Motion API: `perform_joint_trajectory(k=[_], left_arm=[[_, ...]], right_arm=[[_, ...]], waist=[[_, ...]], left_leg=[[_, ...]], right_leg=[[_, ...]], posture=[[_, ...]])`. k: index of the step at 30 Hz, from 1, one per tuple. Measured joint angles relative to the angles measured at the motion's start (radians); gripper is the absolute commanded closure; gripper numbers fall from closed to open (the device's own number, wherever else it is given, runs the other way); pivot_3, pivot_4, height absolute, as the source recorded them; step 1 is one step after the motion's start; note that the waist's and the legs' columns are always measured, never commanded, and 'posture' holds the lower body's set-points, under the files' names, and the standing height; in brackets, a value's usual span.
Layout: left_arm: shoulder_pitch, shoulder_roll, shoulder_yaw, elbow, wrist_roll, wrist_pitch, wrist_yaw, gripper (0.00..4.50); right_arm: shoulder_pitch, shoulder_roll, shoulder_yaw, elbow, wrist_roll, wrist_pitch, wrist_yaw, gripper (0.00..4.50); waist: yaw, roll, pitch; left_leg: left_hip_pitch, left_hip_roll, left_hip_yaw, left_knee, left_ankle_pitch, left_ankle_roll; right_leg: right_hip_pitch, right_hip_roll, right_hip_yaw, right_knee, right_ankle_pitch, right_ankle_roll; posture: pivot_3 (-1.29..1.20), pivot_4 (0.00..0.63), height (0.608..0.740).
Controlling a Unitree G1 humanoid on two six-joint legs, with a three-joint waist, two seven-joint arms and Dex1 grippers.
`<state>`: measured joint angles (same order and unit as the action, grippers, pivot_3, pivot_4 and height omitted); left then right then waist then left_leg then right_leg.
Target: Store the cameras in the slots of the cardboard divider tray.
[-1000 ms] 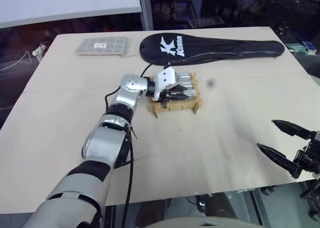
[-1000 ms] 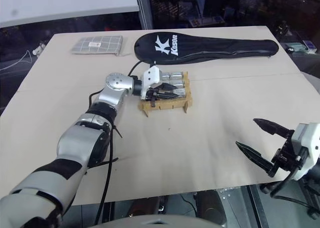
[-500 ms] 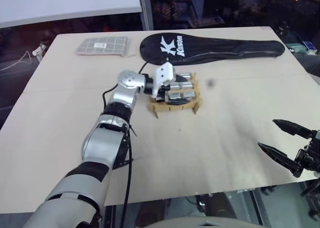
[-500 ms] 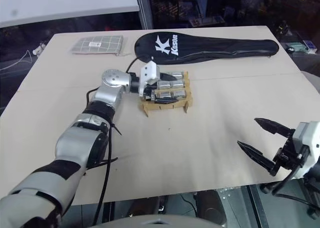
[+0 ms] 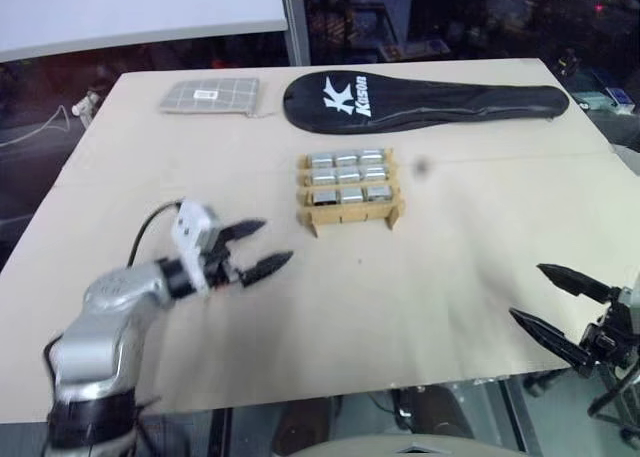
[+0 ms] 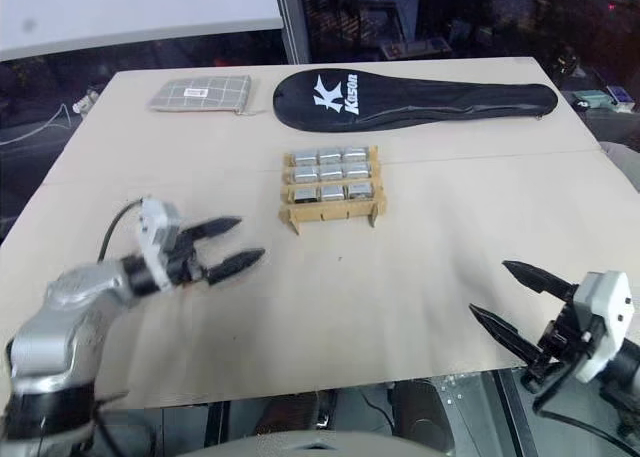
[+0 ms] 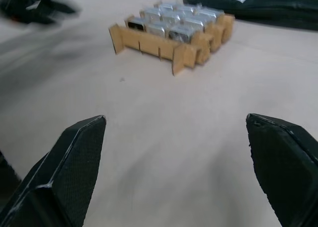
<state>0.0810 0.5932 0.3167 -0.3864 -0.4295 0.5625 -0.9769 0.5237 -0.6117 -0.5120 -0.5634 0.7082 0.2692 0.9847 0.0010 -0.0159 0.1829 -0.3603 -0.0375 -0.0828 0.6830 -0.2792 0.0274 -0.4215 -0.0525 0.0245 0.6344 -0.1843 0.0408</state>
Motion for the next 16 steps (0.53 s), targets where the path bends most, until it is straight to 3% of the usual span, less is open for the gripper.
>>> perform_joint_trajectory(k=[4,10,16], left_arm=[[0.195,-0.079,0.011,-0.086,0.053,-0.049,0.145,0.02],[0.298,-0.145,0.017,-0.200,0.060,-0.075,0.262,0.02],[0.393,-0.147,0.031,-0.242,0.050,-0.094,0.291,0.02]], right_arm=[[-0.062,0.003,0.073,0.098,-0.060,-0.043,0.021,0.00],[-0.182,0.006,0.106,0.194,-0.087,-0.078,0.019,0.00],[-0.209,-0.019,0.113,0.255,-0.110,-0.096,0.061,0.00]], waist=[[0.008,-0.001,-0.001],[0.012,0.000,-0.001],[0.011,0.001,-0.001]], left_leg=[[-0.001,0.007,0.000,0.000,-0.001,-0.002],[-0.001,0.007,0.000,-0.001,0.000,0.000],[-0.001,0.006,0.002,-0.002,-0.004,0.001]], right_leg=[[0.003,0.004,-0.004,-0.008,0.000,0.000],[0.002,0.004,-0.007,-0.008,0.000,0.000],[0.001,0.006,-0.008,-0.008,0.000,0.000]], posture=[[0.00,0.150,0.740],[0.00,0.150,0.740],[0.00,0.150,0.740]])
